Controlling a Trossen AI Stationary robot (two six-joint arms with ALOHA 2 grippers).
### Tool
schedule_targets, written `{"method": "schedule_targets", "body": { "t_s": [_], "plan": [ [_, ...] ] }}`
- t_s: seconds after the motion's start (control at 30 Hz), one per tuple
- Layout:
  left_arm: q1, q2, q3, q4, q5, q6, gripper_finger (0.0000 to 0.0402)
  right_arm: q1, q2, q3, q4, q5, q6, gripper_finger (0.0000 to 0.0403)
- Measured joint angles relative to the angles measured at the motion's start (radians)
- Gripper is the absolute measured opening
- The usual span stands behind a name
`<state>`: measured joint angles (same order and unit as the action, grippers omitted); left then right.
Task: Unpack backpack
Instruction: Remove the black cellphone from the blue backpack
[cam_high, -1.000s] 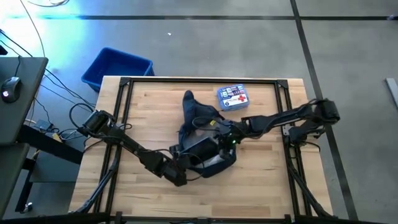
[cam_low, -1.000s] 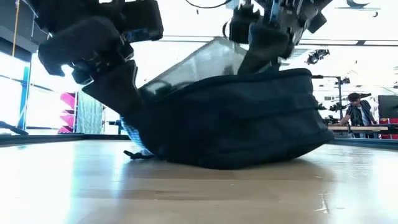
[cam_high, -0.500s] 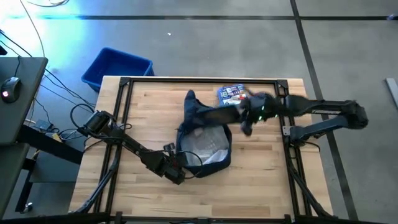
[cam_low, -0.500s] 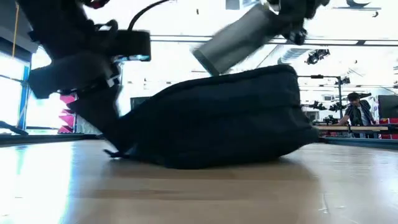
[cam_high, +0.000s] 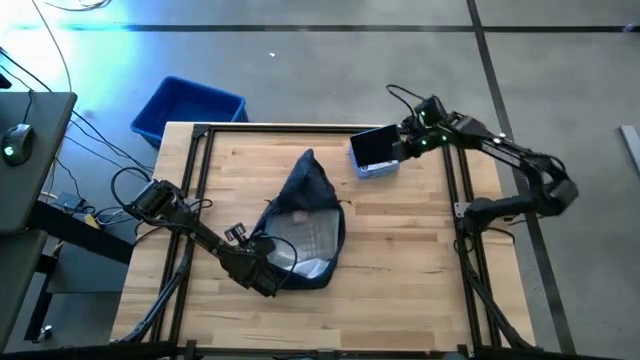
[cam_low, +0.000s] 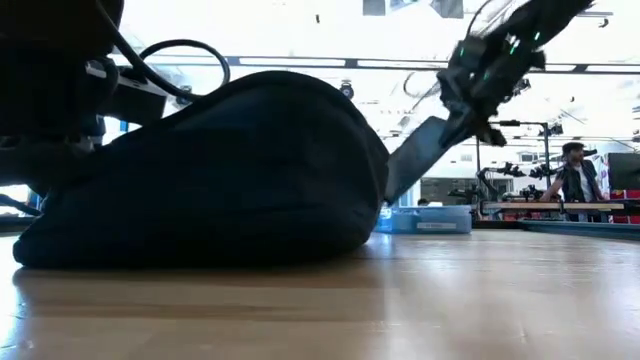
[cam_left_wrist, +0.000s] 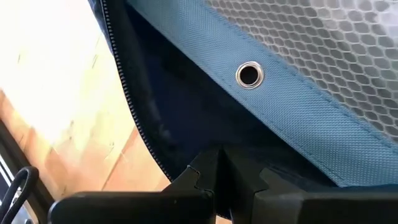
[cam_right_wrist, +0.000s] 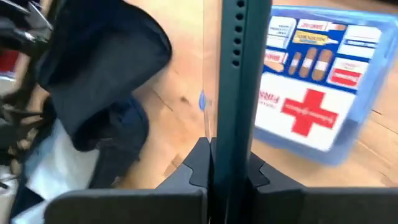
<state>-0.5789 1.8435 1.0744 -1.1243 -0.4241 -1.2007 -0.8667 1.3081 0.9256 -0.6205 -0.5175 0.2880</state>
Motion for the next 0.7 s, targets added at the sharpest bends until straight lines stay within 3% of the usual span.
{"method": "schedule_targets", "body": {
  "t_s": [0.13,0.37,0.57,0.7],
  "plan": [
    [0.000,0.000,0.000,0.005,-0.003,-0.001,0.0000,-0.072,0.116,0.001,0.005,-0.084,-0.038,0.0017],
    [0.001,0.000,0.000,0.016,-0.012,0.000,0.0000,-0.144,0.231,0.004,0.017,-0.101,-0.088,0.0018],
    [0.002,0.000,0.001,0.020,-0.018,0.000,0.0000,-0.150,0.174,0.005,0.015,-0.103,-0.114,0.0017],
    [0.002,0.000,0.001,0.021,-0.018,0.000,0.0000,-0.137,0.047,0.058,-0.076,0.007,-0.151,0.0006]
  ]
}}
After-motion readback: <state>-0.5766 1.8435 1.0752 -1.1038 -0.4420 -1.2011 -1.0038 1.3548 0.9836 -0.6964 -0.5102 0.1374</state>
